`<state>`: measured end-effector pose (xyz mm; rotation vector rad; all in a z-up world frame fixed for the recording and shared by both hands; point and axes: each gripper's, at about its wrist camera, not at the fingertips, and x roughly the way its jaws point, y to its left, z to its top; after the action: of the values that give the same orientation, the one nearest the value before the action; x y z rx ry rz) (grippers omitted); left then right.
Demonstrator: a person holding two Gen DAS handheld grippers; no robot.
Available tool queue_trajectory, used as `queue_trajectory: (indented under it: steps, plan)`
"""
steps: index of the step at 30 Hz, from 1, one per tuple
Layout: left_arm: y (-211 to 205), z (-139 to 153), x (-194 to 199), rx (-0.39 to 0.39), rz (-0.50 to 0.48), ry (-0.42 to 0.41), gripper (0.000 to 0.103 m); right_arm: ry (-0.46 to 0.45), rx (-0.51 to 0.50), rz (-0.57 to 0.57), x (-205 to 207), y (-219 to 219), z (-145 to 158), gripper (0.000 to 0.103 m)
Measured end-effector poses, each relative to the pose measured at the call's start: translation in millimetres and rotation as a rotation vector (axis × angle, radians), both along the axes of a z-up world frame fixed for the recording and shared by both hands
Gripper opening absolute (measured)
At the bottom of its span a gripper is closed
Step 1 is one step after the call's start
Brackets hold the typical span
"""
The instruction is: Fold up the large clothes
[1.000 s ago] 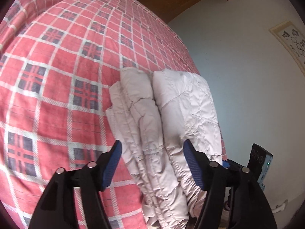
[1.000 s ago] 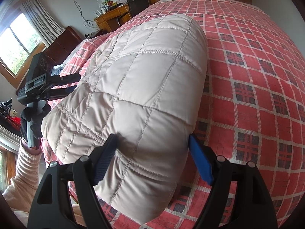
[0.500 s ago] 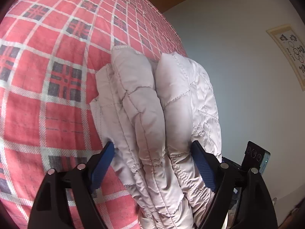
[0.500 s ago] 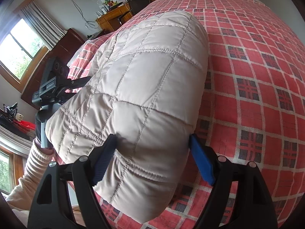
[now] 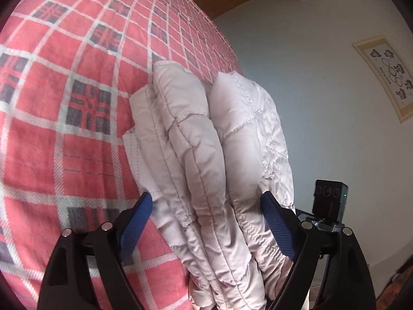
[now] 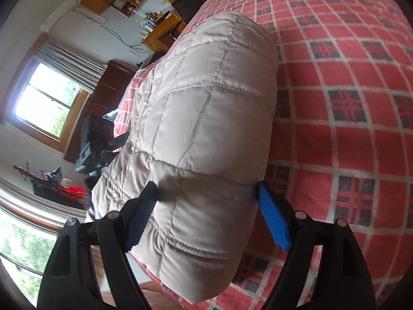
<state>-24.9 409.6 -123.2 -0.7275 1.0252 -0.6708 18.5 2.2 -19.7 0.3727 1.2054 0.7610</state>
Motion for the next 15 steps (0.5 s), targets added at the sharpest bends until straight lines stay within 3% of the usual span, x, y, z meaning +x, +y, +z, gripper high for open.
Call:
queue_trajectory:
  steps: [7,11,15]
  plan:
    - [0,-1,-16,0.027,-0.026,-0.094,0.089,0.046,0.056,0.011,11,-4,-11,0.080]
    - [3,1,-39,0.053,-0.035,-0.103,0.089,0.043,0.063,0.022,11,-6,-10,0.081]
    - [17,-3,-50,0.026,-0.009,-0.094,0.090,0.054,0.080,0.023,14,-8,-14,0.083]
